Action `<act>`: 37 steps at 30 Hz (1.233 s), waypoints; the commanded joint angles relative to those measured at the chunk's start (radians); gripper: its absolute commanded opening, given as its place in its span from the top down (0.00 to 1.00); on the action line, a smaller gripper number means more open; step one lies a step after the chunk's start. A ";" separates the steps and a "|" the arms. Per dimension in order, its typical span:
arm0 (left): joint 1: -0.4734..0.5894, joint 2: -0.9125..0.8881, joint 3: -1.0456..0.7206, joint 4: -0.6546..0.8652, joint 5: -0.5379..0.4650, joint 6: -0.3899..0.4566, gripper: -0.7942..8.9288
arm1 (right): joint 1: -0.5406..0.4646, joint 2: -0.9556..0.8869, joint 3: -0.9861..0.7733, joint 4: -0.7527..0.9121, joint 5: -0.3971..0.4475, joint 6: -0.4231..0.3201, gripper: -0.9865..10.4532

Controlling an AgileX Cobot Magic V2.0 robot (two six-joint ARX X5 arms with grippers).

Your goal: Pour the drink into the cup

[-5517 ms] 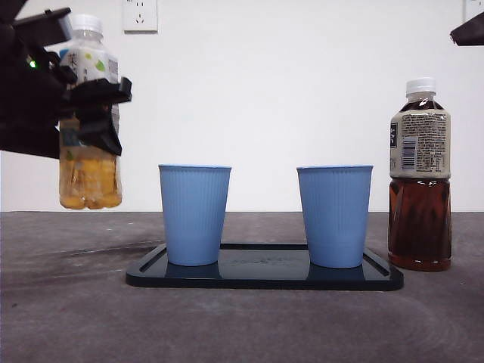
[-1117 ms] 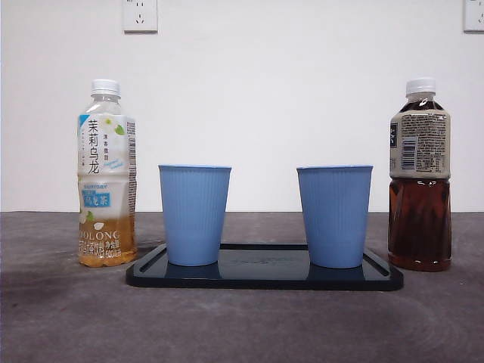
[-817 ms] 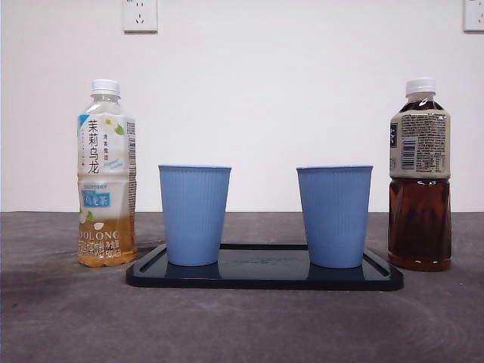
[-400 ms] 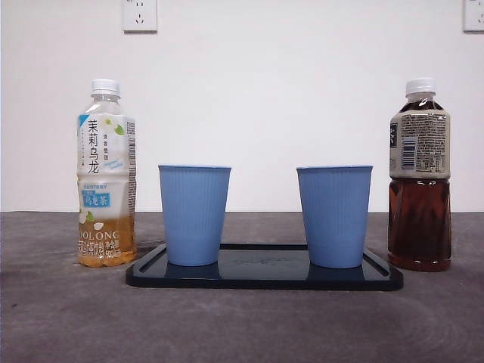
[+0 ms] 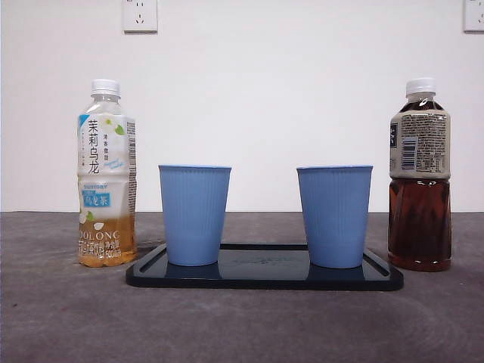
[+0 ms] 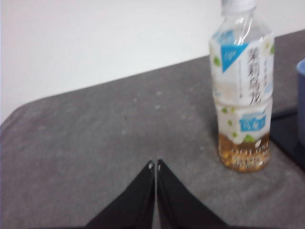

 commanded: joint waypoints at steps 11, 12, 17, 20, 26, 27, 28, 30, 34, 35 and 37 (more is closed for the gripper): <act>0.029 -0.031 -0.059 -0.065 -0.002 -0.010 0.91 | 0.006 0.002 0.016 0.008 0.001 0.010 0.91; 0.028 -0.031 -0.059 -0.063 -0.002 -0.010 0.91 | 0.006 0.002 0.016 0.008 0.001 0.010 0.91; 0.028 -0.030 -0.059 -0.063 -0.002 -0.010 0.91 | 0.006 0.002 0.016 0.008 0.002 0.010 0.91; 0.028 -0.030 -0.059 -0.063 -0.002 -0.010 0.91 | 0.006 0.002 0.016 0.008 0.001 0.010 0.91; 0.028 -0.030 -0.059 -0.062 -0.002 -0.010 0.91 | 0.006 0.002 0.016 0.008 0.001 0.010 0.91; 0.028 -0.030 -0.059 -0.062 -0.002 -0.010 0.91 | 0.006 0.002 0.016 0.008 0.001 0.010 0.91; 0.028 -0.030 -0.059 -0.063 -0.002 -0.010 0.91 | 0.006 0.002 0.016 0.008 0.001 0.010 0.91; 0.028 -0.030 -0.059 -0.062 -0.002 -0.010 0.91 | 0.006 0.002 0.016 0.008 0.001 0.010 0.91; 0.028 -0.030 -0.059 -0.062 -0.002 -0.010 0.91 | 0.006 0.002 0.016 0.008 0.002 0.010 0.91; 0.028 -0.030 -0.059 -0.063 -0.002 -0.010 0.91 | 0.006 0.002 0.016 0.008 0.001 0.010 0.91; 0.028 -0.030 -0.059 -0.062 -0.002 -0.010 0.91 | 0.006 0.002 0.016 0.007 0.001 0.010 0.91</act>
